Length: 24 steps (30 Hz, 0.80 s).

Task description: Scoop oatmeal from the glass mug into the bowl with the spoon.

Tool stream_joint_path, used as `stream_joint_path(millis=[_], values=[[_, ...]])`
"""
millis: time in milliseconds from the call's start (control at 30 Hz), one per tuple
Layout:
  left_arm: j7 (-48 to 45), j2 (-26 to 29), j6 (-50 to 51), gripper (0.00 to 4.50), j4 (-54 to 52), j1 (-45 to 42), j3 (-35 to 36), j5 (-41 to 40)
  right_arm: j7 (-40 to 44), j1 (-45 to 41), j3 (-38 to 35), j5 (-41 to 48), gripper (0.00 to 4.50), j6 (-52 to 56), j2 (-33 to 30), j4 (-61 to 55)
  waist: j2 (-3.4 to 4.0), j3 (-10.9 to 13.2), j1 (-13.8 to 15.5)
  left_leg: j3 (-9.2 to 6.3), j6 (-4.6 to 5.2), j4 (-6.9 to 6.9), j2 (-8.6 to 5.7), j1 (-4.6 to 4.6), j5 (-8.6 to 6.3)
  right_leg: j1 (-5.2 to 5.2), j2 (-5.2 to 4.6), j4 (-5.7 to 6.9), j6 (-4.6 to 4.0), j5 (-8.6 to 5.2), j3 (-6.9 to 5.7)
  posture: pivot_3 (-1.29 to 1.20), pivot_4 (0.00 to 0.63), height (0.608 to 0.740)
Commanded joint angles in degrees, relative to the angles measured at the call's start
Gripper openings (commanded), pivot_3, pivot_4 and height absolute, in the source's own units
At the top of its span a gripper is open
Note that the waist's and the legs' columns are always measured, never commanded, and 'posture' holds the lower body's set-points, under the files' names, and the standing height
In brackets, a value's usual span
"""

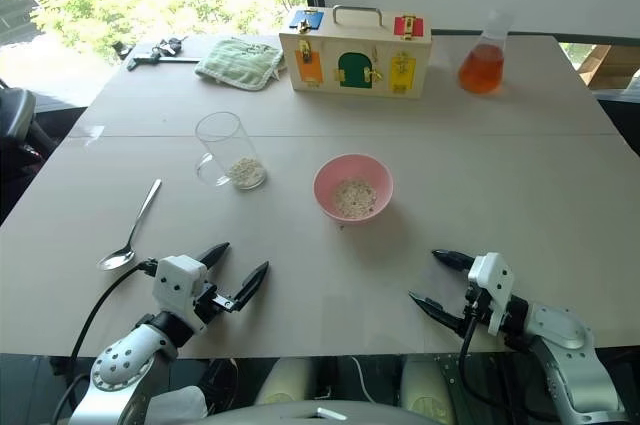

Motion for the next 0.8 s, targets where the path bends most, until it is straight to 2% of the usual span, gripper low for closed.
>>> stream_joint_path(millis=[33,800], values=[[-0.15,0.14,0.27,4.45,0.29,1.21,-0.48,0.97,0.33,0.30,-0.36,0.22,4.50,-0.43,-0.19,-0.80,0.00,0.00,0.00,0.00,0.00,0.00,0.00,0.00,0.00,0.00,0.00,0.00,0.00,0.00,0.00,0.00,0.150,0.740],[-0.17,0.00,0.65,4.45,-0.21,1.23,-0.17,0.24,0.30,0.71,-0.35,0.30,4.50,-0.82,-0.16,-0.86,-0.01,-0.01,0.00,0.01,0.00,0.01,0.00,0.01,0.00,0.00,0.01,0.03,0.01,0.00,0.01,0.00,0.150,0.740]])
